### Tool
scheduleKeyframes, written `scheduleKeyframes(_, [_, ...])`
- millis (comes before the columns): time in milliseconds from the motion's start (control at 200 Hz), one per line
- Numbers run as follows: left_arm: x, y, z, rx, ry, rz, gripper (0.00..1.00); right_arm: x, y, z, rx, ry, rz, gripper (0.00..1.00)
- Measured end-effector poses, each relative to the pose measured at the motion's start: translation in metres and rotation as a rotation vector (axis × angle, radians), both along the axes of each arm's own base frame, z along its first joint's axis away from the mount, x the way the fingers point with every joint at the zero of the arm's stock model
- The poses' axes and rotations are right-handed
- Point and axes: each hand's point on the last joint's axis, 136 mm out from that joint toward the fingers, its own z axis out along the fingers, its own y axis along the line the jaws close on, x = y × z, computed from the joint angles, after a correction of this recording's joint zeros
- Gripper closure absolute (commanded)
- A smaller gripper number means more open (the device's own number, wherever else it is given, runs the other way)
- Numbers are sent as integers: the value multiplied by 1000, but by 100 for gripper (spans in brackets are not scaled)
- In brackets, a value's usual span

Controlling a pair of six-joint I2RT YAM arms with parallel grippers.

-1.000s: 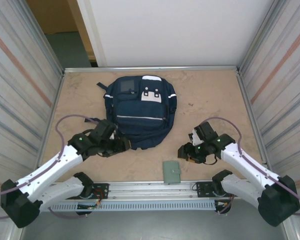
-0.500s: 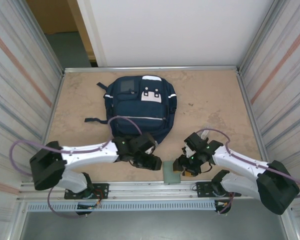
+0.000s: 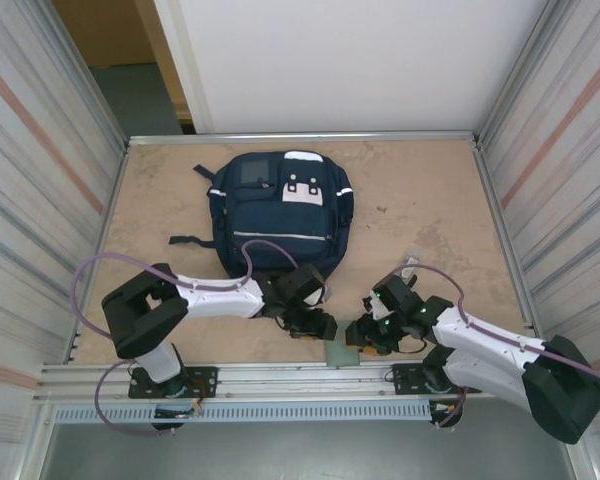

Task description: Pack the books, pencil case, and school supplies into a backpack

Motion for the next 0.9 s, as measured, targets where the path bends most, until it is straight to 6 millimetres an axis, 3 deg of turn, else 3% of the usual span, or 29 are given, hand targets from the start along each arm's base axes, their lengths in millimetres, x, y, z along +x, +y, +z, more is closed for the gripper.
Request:
scheduleKeyframes(241, [0, -3, -1, -15, 26, 0, 64, 4, 9, 5, 49, -20, 12, 55])
scheduleKeyframes(661, [7, -1, -5, -30, 25, 24, 63, 12, 22, 15, 128, -62, 37, 56])
scheduleKeyframes(897, [13, 5, -8, -41, 33, 56, 62, 12, 30, 8, 123, -66, 66, 60])
